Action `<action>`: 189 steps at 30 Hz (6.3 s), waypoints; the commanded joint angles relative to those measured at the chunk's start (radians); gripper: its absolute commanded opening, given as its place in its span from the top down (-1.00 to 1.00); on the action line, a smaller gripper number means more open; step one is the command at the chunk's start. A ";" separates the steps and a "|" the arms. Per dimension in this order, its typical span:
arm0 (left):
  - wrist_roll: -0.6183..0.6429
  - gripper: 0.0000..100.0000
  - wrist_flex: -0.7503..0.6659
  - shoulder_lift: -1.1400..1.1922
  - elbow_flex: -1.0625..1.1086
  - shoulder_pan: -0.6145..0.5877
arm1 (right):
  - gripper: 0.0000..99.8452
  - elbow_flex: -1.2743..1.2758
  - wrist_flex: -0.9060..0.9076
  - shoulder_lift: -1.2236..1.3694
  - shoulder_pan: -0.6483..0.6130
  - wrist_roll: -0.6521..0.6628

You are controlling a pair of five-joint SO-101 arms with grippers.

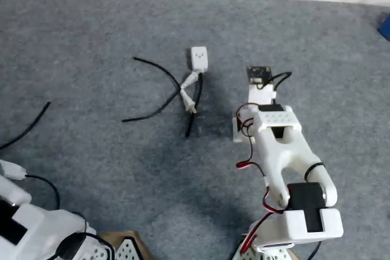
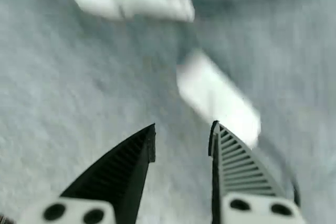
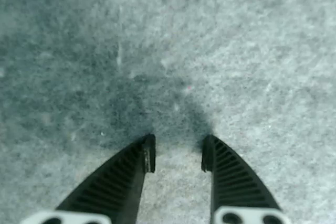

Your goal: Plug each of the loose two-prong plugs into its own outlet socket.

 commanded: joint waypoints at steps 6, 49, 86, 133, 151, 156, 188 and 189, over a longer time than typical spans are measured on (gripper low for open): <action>0.068 0.62 -0.097 -0.005 0.077 0.127 | 0.70 -0.039 0.005 0.001 -0.024 0.011; -0.181 0.61 -0.055 -0.007 0.407 -0.030 | 0.70 -0.039 0.005 -0.001 -0.024 0.011; 0.336 0.20 0.028 -0.004 0.067 0.013 | 0.70 -0.038 0.005 -0.001 -0.024 0.011; 0.299 0.20 0.347 -0.004 -0.156 -0.059 | 0.70 -0.038 0.005 -0.001 -0.024 0.011; 0.215 0.20 0.170 -0.002 -0.051 -0.127 | 0.70 -0.038 0.005 -0.001 -0.024 0.012; 0.183 0.20 0.103 0.108 -0.024 -0.128 | 0.70 -0.038 0.005 -0.001 -0.024 0.012; 0.066 0.35 0.400 0.285 -0.332 -0.142 | 0.70 -0.042 0.005 -0.001 -0.022 0.012; 0.066 0.41 0.384 0.285 -0.318 -0.142 | 0.70 -0.041 0.005 -0.001 -0.022 0.012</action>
